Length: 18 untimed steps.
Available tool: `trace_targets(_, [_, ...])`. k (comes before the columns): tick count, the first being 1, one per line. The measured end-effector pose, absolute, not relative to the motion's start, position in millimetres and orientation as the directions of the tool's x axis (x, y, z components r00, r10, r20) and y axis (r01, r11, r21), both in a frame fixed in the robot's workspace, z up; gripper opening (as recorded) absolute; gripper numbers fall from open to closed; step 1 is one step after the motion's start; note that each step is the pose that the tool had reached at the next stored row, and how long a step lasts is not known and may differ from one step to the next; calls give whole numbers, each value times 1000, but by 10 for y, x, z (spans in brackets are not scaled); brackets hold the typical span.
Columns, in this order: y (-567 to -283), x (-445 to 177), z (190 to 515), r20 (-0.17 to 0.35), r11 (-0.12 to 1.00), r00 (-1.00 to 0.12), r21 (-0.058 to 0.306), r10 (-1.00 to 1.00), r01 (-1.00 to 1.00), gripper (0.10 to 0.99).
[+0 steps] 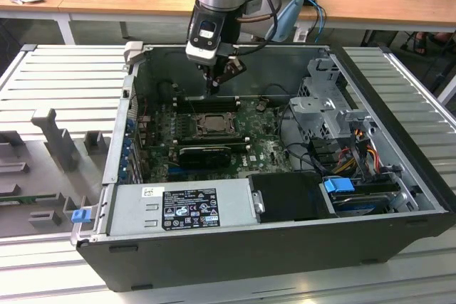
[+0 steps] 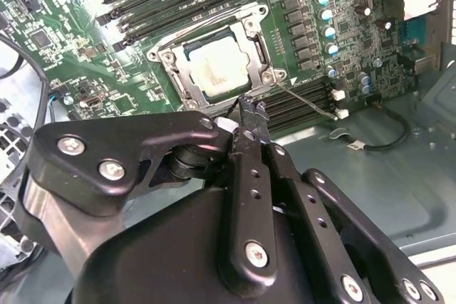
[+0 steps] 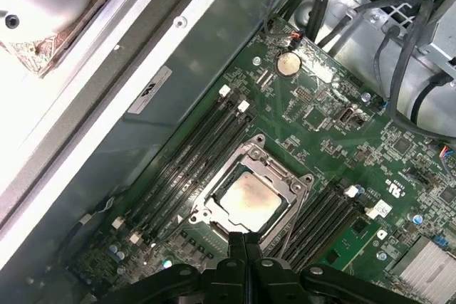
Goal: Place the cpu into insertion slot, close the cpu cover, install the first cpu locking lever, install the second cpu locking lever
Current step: 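Install the first cpu locking lever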
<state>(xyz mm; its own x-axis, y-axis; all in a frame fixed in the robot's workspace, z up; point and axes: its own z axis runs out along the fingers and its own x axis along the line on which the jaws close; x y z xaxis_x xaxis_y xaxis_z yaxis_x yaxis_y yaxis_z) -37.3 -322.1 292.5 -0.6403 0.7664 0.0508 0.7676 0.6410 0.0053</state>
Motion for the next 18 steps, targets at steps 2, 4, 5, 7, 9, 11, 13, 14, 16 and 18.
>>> trace_targets(2, [-3221,-373,2925,51,649,-648,5,760,761,106])
trace_targets(4, [-3221,-373,2925,51,662,-661,5,748,749,106])
trace_targets(5, [-3221,-373,2925,51,666,-665,5,745,746,106])
trace_targets(7, [-3221,-373,2925,51,681,-680,5,732,733,106])
trace_targets(9, [-3223,-373,2925,51,696,-695,5,717,718,106])
trace_targets(11, [-3225,-373,2924,51,716,-716,5,697,698,106])
trace_targets(13, [-3226,-373,2924,51,736,-735,5,676,677,106])
trace_targets(14, [-3226,-373,2924,51,740,-739,5,671,672,106])
trace_targets(16, [-3226,-373,2923,51,751,-751,5,659,660,106])
trace_targets(18, [-3227,-373,2923,51,764,-763,5,644,645,106])
